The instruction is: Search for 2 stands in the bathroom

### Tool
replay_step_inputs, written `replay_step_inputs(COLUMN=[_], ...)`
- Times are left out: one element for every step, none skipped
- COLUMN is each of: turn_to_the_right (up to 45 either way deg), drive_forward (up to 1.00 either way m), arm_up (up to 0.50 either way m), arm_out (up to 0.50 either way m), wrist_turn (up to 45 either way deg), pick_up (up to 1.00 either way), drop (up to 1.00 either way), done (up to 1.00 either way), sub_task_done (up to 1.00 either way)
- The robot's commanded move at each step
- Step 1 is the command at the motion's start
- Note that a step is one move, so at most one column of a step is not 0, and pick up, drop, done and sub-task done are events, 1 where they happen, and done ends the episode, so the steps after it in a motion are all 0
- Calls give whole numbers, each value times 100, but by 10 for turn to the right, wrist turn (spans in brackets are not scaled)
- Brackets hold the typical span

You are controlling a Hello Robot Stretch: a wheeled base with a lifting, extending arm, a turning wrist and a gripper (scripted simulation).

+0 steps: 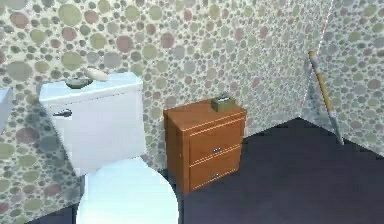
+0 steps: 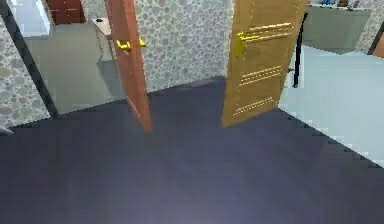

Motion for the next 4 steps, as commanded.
replay_step_inputs(turn_to_the_right=[450,450,450,150], drive_forward=[0,0,0,0], arm_up=[0,0,0,0], arm_out=[0,0,0,0], wrist_turn=[0,0,0,0], pick_up=[0,0,0,0], drop=[0,0,0,0], done=[0,0,0,0], sub_task_done=[0,0,0,0])
